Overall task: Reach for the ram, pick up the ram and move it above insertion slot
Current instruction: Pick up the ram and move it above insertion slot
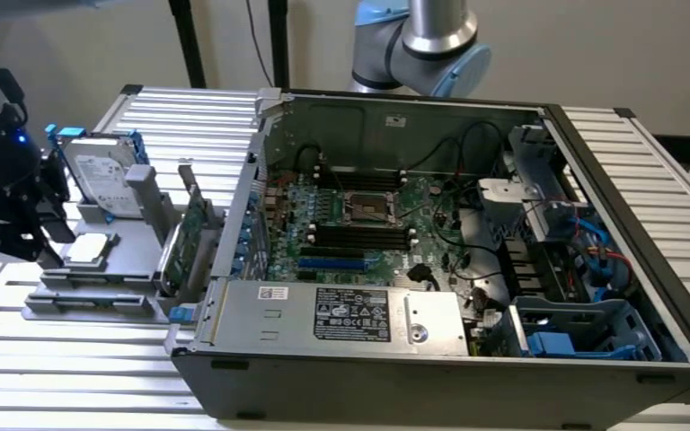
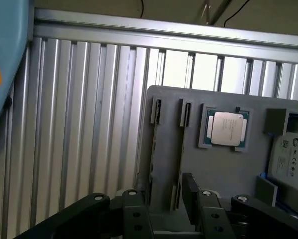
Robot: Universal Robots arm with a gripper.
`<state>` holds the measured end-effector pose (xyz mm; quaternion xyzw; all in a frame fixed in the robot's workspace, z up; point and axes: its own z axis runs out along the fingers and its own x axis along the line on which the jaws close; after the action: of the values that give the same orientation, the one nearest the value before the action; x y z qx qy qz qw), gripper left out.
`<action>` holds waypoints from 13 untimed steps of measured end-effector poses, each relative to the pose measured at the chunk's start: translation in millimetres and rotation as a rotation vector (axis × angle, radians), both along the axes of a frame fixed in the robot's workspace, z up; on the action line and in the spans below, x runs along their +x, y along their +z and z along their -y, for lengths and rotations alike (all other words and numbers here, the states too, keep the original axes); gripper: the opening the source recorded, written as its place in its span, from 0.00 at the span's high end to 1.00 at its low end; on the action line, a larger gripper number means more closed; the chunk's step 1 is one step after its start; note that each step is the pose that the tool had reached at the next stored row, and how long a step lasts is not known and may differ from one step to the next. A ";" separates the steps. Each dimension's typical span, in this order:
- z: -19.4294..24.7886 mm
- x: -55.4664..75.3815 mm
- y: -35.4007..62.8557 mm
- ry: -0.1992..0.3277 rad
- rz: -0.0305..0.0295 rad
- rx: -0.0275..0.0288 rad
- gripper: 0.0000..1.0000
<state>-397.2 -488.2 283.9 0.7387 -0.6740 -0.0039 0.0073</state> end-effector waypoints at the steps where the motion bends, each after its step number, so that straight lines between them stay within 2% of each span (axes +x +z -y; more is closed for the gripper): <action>1: 0.7 0.0 -1.8 -0.002 0.0000 0.0000 0.58; 9: 6.8 0.0 -16.3 -0.015 0.0000 0.0001 0.58; 13: 7.8 -0.1 -23.7 -0.020 0.0001 0.0005 0.58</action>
<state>-397.3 -496.0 260.2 0.7321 -0.6811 -0.0041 0.0070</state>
